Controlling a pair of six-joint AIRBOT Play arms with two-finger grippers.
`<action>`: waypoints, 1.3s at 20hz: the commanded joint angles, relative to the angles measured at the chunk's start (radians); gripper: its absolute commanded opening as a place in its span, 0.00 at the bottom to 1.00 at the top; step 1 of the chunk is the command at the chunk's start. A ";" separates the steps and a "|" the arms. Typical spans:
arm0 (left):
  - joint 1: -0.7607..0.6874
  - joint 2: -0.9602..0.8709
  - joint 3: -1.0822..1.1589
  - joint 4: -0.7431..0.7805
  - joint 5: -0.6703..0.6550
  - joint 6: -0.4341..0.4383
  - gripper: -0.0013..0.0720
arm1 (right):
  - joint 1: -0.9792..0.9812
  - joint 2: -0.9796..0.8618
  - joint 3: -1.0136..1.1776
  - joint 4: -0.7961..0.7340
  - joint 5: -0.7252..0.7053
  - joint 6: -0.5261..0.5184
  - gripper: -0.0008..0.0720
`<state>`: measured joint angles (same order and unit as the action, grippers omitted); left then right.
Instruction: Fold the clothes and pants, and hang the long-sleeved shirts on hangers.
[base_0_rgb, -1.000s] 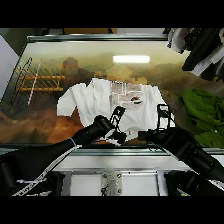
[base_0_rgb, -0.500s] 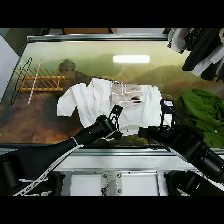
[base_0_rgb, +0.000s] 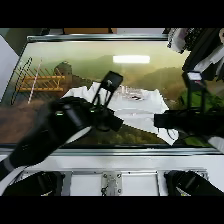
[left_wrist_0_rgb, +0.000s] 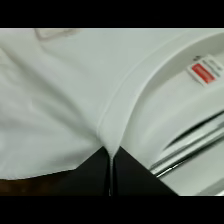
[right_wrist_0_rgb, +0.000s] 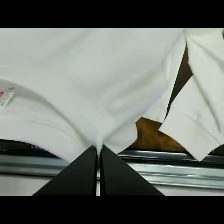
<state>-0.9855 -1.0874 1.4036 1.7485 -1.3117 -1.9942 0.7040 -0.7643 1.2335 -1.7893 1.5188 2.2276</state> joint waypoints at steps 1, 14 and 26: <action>-0.047 0.151 0.068 -0.182 -0.113 0.001 0.04 | -0.008 0.007 0.122 0.146 0.146 -0.051 0.03; 0.133 0.102 -0.465 -0.461 0.100 -0.018 0.04 | 0.034 -0.091 -0.177 0.171 0.082 -0.040 0.03; -0.041 0.192 -0.550 -0.505 0.105 -0.022 0.83 | 0.035 -0.067 -0.225 0.251 0.098 -0.040 0.04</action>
<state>-1.0328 -0.9150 0.8581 1.2736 -1.2095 -2.0167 0.7383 -0.8326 1.0111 -1.5600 1.6157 2.1872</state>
